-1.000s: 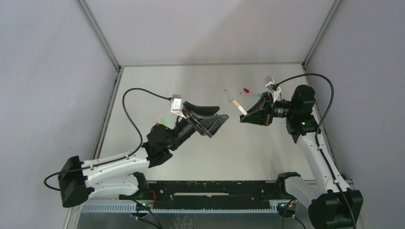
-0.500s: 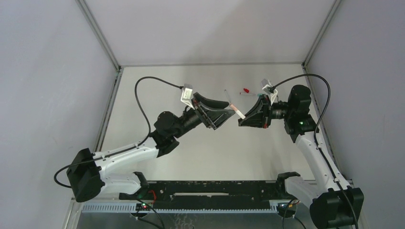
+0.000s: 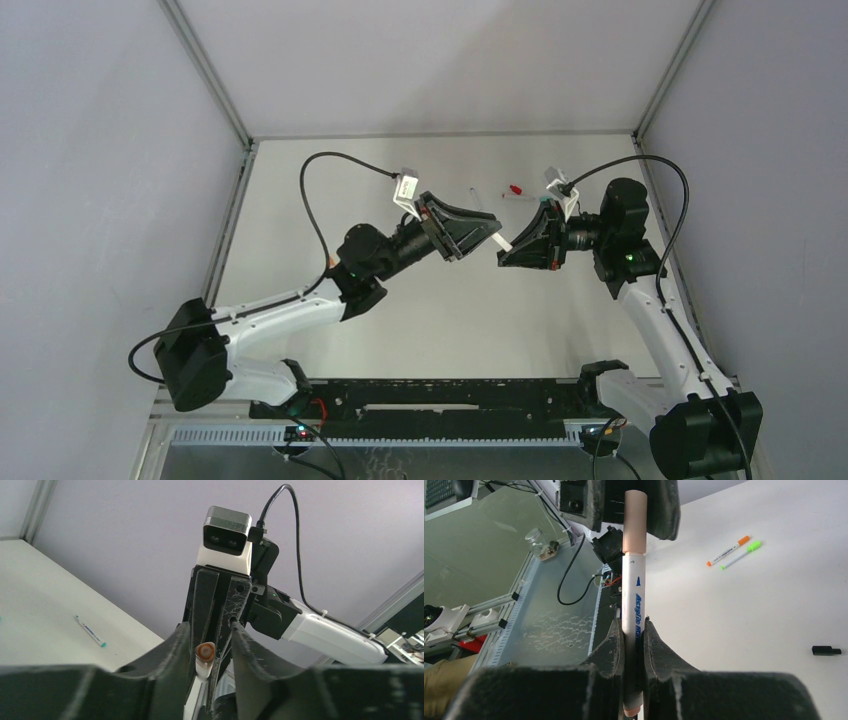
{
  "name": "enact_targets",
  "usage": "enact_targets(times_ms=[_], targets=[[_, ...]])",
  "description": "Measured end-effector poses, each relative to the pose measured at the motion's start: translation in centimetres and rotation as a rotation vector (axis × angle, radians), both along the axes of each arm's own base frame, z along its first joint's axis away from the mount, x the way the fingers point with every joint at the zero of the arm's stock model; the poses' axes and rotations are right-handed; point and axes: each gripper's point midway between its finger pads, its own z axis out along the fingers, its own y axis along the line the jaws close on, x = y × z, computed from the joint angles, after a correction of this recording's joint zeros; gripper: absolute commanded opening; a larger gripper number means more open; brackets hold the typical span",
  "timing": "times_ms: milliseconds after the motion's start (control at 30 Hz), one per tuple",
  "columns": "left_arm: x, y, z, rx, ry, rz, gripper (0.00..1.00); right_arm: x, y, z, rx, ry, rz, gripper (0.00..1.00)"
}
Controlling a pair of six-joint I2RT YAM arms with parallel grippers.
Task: Insert the pens into the pen caps
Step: Press the pen cap onto the pen.
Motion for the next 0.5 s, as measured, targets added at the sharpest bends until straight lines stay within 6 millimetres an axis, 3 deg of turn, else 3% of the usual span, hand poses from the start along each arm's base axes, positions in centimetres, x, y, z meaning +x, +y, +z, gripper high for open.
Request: enact_targets(times_ms=[100, 133, 167, 500], targets=[[-0.10, -0.17, -0.15, -0.002, 0.011, -0.013, 0.23, -0.01, 0.00, -0.02, 0.000, 0.002, 0.000, 0.00], [-0.10, -0.23, -0.19, -0.004, 0.013, -0.015, 0.08, -0.04, 0.00, -0.02, 0.000, 0.002, 0.002, 0.00], [-0.07, -0.25, -0.22, -0.005, 0.016, -0.016, 0.02, -0.09, -0.01, -0.01, 0.000, 0.002, 0.005, 0.00], [0.44, -0.78, -0.96, -0.016, 0.068, -0.021, 0.00, 0.36, -0.09, -0.53, -0.014, 0.033, -0.034, 0.00]])
